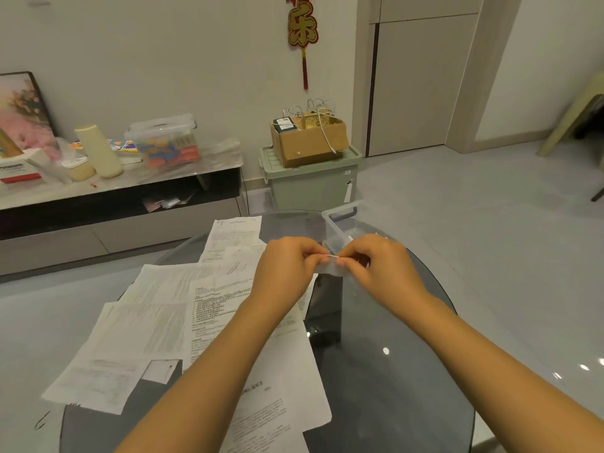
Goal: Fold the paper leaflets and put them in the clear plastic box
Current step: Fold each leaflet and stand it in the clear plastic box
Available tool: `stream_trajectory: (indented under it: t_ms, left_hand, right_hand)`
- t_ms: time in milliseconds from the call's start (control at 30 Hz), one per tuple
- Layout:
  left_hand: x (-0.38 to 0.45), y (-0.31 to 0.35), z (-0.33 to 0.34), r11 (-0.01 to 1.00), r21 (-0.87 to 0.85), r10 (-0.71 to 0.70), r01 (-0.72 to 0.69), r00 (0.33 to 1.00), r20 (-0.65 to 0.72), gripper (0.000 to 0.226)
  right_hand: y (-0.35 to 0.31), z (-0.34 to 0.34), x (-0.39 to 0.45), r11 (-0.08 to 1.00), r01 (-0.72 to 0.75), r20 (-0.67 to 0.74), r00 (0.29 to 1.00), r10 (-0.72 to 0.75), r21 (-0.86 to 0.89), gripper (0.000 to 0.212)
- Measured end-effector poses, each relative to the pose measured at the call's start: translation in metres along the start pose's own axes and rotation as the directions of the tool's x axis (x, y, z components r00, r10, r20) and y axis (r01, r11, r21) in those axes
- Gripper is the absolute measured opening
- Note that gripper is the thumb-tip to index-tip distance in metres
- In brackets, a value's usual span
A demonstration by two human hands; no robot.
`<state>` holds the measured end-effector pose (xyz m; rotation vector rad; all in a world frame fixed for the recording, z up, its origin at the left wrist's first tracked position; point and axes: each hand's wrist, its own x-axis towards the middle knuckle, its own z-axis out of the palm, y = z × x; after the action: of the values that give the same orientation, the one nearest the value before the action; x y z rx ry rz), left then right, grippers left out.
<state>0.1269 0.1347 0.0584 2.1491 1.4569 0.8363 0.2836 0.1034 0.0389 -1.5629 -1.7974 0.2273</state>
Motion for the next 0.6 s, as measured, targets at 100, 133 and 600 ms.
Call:
stream_trajectory:
  t_ms: [100,133,600]
  left_hand:
    - [0.018,0.009,0.007,0.995,-0.086,0.049,-0.051,0.999,-0.023,0.015]
    - [0.024,0.013,0.011,0.991,-0.116,0.061,-0.064,0.998,-0.031,0.018]
    - [0.080,0.028,0.077,0.879,0.171,0.367,-0.446,0.860,0.356,0.056]
  right_hand:
    - [0.007,-0.012,0.009,0.998,-0.055,-0.080,0.995,0.055,-0.004,0.008]
    - [0.010,-0.016,0.012,0.997,-0.078,-0.111,0.991,0.077,-0.001,0.008]
    - [0.064,-0.030,0.034,0.934,-0.349,-0.360,0.864,0.352,0.075,0.010]
